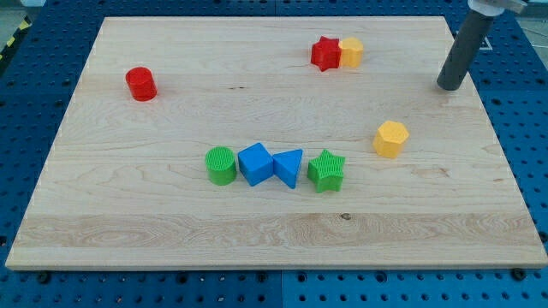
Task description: Move arm towards the bottom right
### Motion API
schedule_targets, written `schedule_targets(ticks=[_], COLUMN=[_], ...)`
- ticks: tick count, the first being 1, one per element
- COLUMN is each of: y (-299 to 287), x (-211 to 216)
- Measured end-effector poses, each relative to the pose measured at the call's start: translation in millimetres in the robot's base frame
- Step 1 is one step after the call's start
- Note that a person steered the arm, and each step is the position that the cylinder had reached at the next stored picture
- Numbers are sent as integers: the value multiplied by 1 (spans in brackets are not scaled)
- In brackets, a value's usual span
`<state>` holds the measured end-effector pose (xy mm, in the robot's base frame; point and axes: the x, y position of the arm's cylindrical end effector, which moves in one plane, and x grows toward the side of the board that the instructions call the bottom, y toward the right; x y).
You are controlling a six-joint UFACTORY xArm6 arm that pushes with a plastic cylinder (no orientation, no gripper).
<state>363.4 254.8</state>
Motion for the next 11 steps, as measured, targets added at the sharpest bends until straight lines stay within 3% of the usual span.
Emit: schedule_targets(ticks=[9, 11], y=[21, 1], x=[173, 180])
